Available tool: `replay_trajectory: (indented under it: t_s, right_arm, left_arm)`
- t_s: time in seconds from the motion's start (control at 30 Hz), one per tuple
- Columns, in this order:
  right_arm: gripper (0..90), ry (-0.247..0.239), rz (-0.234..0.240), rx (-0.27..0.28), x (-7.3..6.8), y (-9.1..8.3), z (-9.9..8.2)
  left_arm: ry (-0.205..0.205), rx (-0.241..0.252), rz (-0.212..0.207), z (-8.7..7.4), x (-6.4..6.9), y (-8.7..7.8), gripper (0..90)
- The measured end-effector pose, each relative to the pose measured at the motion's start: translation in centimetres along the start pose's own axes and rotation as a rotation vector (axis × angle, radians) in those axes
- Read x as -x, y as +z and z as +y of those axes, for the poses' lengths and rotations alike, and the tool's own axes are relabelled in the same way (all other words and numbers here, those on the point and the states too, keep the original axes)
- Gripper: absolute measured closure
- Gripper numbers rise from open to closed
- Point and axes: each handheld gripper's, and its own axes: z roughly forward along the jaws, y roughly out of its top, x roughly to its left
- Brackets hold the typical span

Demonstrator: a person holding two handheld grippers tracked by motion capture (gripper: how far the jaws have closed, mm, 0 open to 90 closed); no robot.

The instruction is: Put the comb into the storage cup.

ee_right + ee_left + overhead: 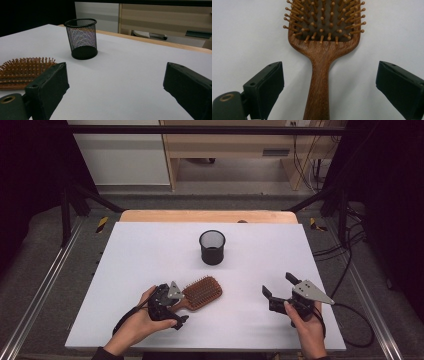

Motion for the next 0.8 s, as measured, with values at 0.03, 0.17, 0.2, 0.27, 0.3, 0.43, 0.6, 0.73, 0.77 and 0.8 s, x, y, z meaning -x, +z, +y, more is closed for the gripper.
replay_trajectory:
  t_s: [0.03,0.17,0.2,0.27,0.3,0.43,0.6,0.73,0.77,0.8]
  right_arm:
    - [6.2,0.000,0.000,0.000,0.00,0.00,0.00]
    - [6.2,0.001,0.001,0.000,-0.03,0.00,0.00]
    - [6.2,-0.002,0.001,0.000,-0.04,0.00,0.00]
    - [6.2,-0.001,0.002,-0.001,-0.07,0.00,0.00]
    - [6.2,-0.001,0.002,-0.001,-0.07,0.00,0.00]
    - [6.2,-0.001,0.001,0.000,-0.04,-0.02,0.01]
    - [6.2,-0.005,0.004,-0.003,-0.04,0.03,-0.02]
    - [6.2,-0.004,0.004,-0.001,-0.04,0.01,0.00]
    - [6.2,-0.004,0.003,-0.003,-0.02,0.01,-0.01]
    - [6.2,-0.004,0.003,-0.004,-0.01,0.04,-0.02]
  left_arm:
    - [0.002,-0.004,-0.003,0.03,0.00,0.02,9.4]
    - [0.008,-0.015,-0.013,0.22,-0.08,0.15,10.7]
    - [0.009,-0.022,-0.016,0.26,-0.14,0.17,11.2]
    - [0.011,-0.028,-0.020,0.26,-0.22,0.23,11.8]
    - [0.012,-0.031,-0.022,0.26,-0.25,0.28,12.2]
    - [0.002,-0.024,-0.016,0.26,-0.42,0.23,14.7]
    - [-0.018,-0.029,-0.027,0.13,-0.78,0.02,21.0]
    - [-0.023,-0.025,-0.033,0.04,-0.94,-0.01,28.2]
    - [-0.027,-0.027,-0.036,0.05,-0.97,0.00,29.2]
    - [-0.028,-0.028,-0.039,0.07,-0.99,0.00,30.7]
